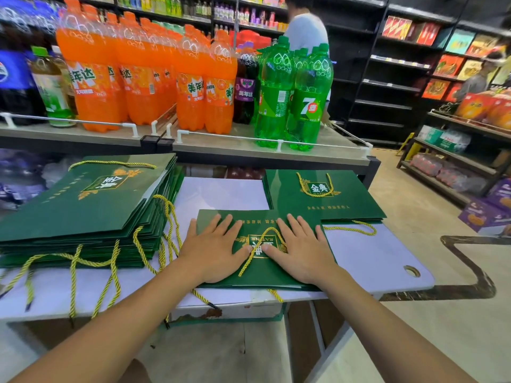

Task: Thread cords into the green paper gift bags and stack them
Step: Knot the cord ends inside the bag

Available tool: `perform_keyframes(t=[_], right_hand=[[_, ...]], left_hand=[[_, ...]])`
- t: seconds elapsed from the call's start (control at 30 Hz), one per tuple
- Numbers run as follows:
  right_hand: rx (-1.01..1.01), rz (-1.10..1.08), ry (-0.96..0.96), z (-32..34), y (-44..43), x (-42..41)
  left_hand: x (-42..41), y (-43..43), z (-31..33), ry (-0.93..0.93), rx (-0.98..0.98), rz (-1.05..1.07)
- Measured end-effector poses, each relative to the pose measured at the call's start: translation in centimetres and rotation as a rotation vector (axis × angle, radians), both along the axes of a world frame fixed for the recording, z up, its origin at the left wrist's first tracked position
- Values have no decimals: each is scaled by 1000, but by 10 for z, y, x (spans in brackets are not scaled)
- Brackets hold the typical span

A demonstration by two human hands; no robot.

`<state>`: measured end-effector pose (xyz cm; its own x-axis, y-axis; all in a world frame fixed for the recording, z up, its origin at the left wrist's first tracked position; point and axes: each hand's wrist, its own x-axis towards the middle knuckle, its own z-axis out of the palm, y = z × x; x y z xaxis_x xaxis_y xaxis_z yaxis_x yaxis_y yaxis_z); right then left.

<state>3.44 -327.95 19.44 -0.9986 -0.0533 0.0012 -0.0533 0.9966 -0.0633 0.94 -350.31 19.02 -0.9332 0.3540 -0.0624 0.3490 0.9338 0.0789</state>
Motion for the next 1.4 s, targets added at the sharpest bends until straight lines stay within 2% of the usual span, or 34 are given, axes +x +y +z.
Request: perform_keyframes(t=[0.5,0.57,0.63,0.7,0.73,0.8,0.87,1.17,1.3,1.4], right_hand=[[31,-4,15,-6,0,-2],[-39,6,19,-1,0,-1],[-205,0,89,6,3,3],[-324,-82,229,14,15,10],[-305,-163,277,16,24,14],[-208,-314,265,18,39,25],[-203,-339,186,15,46,32],[-960,-259,348,32,50,39],[-1066,-252,435,60,58,35],[-1150,-249,514,82,76,21]], left_hand=[[-2,1,-4,10,14,1],[-1,0,-3,14,25,3],[0,-1,-3,25,48,2],[0,-2,-3,49,87,0],[0,-3,-4,59,112,0],[1,-4,-5,77,163,3],[1,-5,-5,94,212,7],[1,-14,8,194,466,13],[-2,-17,18,241,631,78],[-10,-11,32,205,768,177]])
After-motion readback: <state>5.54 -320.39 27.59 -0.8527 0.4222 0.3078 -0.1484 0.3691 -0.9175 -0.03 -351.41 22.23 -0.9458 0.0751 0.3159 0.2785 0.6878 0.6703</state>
